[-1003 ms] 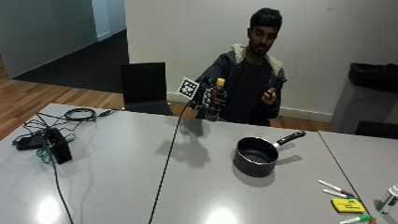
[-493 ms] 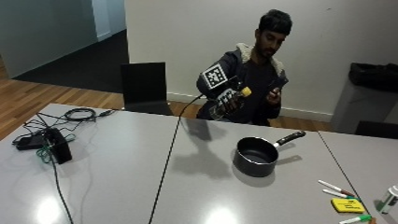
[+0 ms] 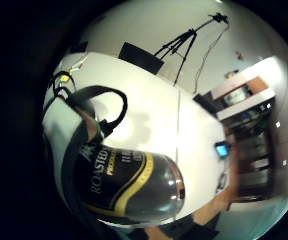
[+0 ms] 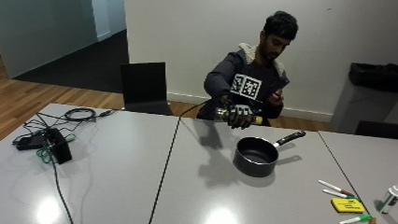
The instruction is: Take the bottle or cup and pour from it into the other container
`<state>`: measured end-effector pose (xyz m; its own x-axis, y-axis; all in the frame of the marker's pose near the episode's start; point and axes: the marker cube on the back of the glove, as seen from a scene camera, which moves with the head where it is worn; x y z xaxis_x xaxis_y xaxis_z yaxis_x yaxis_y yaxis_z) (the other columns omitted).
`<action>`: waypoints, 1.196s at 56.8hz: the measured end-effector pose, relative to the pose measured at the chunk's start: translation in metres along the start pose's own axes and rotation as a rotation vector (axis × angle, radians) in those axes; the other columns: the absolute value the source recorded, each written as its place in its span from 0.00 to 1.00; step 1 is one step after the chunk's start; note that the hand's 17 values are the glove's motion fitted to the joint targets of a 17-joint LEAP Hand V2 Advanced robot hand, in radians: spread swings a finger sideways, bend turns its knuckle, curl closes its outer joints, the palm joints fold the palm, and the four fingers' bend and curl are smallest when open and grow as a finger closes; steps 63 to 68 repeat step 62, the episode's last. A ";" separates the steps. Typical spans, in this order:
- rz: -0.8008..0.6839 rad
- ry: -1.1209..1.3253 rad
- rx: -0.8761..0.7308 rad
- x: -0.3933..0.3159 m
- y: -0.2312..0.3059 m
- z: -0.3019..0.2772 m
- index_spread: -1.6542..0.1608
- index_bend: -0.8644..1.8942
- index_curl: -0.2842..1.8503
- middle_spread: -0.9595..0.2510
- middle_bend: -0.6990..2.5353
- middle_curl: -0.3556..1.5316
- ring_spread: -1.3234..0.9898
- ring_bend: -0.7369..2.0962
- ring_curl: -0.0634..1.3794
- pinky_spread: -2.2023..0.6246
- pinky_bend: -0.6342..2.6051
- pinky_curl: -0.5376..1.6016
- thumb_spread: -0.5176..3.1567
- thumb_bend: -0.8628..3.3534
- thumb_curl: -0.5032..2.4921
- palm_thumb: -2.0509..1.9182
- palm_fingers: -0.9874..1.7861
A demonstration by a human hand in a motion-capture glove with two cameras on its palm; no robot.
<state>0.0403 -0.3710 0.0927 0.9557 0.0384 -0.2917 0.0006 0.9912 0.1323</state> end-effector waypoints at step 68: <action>-0.149 0.456 -0.081 -0.057 -0.002 0.071 0.75 0.41 0.36 0.58 0.38 0.45 0.47 0.45 0.33 0.70 0.31 0.42 0.17 0.20 0.42 0.79 0.82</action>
